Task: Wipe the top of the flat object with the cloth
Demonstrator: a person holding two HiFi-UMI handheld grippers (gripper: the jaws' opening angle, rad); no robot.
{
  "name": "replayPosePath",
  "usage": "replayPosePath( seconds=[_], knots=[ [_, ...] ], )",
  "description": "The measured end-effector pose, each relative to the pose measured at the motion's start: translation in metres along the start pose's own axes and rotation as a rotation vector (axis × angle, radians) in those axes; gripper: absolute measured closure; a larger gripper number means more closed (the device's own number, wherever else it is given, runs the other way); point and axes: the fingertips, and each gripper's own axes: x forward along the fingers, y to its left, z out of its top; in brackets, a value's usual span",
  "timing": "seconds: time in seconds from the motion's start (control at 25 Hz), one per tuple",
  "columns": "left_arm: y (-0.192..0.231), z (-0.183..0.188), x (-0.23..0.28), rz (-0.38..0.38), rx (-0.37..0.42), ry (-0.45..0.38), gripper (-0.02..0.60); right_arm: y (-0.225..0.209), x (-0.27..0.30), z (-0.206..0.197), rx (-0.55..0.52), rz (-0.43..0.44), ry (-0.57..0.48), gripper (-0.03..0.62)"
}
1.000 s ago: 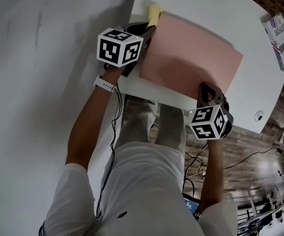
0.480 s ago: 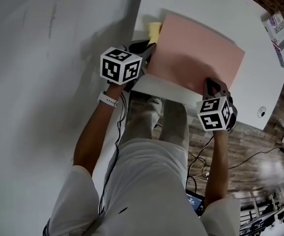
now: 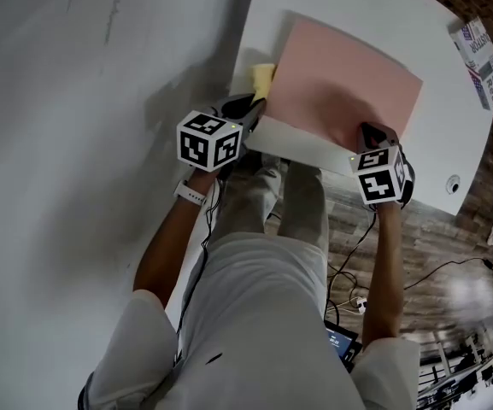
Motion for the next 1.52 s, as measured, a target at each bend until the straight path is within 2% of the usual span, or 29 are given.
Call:
replayPosePath(
  seconds=[0.2, 0.36, 0.6, 0.76, 0.96, 1.08, 1.24, 1.4, 1.52],
  knots=[
    [-0.004, -0.020, -0.012, 0.007, -0.022, -0.041, 0.525, -0.003, 0.000, -0.001, 0.040, 0.043, -0.001, 0.602],
    [-0.008, -0.036, -0.016, 0.017, -0.021, -0.035, 0.525, -0.003, 0.002, -0.002, 0.082, 0.098, 0.009, 0.597],
    [-0.014, -0.054, -0.011, 0.101, -0.011, -0.040, 0.525, -0.005, 0.005, -0.002, 0.095, 0.160, 0.007, 0.590],
    [-0.027, -0.060, -0.007, 0.126, -0.022, -0.040, 0.525, -0.005, 0.004, -0.002, 0.079, 0.188, 0.019, 0.589],
    [-0.053, -0.066, 0.006, 0.109, 0.000, -0.011, 0.525, -0.006, 0.003, 0.001, 0.054, 0.210, 0.012, 0.589],
    [-0.069, -0.067, 0.015, 0.113, -0.005, -0.013, 0.525, -0.009, 0.007, 0.001, 0.029, 0.254, 0.001, 0.589],
    [-0.080, -0.067, 0.025, 0.124, -0.059, -0.036, 0.525, -0.009, 0.008, 0.000, 0.008, 0.340, 0.008, 0.591],
    [-0.101, -0.070, 0.043, 0.112, -0.026, -0.015, 0.525, -0.009, 0.007, 0.004, -0.010, 0.403, 0.009, 0.591],
    [-0.117, -0.074, 0.054, 0.103, -0.036, -0.017, 0.525, -0.007, 0.007, 0.004, -0.040, 0.424, 0.006, 0.591]
  ],
)
